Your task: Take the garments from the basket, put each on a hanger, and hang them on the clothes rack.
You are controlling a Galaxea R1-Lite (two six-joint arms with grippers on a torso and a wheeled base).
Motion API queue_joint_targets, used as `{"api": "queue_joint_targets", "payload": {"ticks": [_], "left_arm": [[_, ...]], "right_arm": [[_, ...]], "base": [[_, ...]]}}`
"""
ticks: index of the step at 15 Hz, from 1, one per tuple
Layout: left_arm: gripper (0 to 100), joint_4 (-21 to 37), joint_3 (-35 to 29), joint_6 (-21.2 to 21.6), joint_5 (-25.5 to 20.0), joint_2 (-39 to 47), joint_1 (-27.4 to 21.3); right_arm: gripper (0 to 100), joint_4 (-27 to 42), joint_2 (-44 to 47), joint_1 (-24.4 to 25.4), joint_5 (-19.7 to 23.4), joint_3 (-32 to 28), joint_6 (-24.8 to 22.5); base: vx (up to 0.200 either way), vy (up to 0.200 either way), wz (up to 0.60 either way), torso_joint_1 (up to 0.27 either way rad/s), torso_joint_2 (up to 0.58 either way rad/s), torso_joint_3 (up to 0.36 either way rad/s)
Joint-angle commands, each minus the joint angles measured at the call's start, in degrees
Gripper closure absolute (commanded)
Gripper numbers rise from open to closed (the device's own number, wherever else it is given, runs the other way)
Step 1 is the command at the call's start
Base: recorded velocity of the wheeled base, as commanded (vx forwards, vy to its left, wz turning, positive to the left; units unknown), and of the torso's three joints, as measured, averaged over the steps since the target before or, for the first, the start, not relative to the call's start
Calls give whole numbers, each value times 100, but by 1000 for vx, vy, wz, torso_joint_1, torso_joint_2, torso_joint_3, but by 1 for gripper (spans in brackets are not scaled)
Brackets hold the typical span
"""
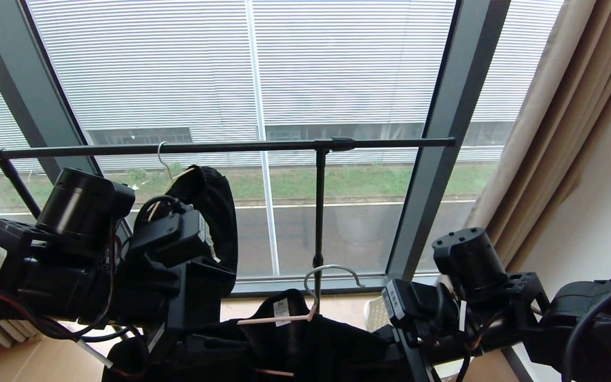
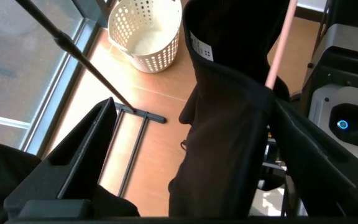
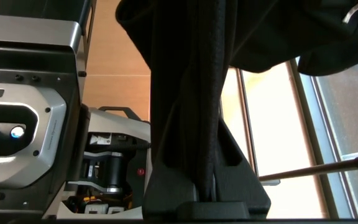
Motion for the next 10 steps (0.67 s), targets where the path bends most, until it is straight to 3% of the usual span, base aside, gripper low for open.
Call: {"api": "queue_joint_targets", "payload": {"ticks": [1, 4, 5, 10], "left_arm": [[0, 1, -1, -1, 8, 72, -51], [0, -8, -10, -19, 0, 63, -51], [100, -8, -1, -19, 0, 46, -86], [100, 10, 43, -28, 8, -200, -86]], "right_arm": [[100, -4, -22, 26, -7, -6, -1], [100, -4, -22, 88, -7, 2, 8], [100, -4, -13, 105, -7, -6, 8], [100, -4, 22, 96, -16, -68, 113]], "base": [[0, 0, 0, 0, 0, 0], [0, 0, 0, 0, 0, 0], [0, 0, 0, 0, 0, 0], [0, 0, 0, 0, 0, 0]]}}
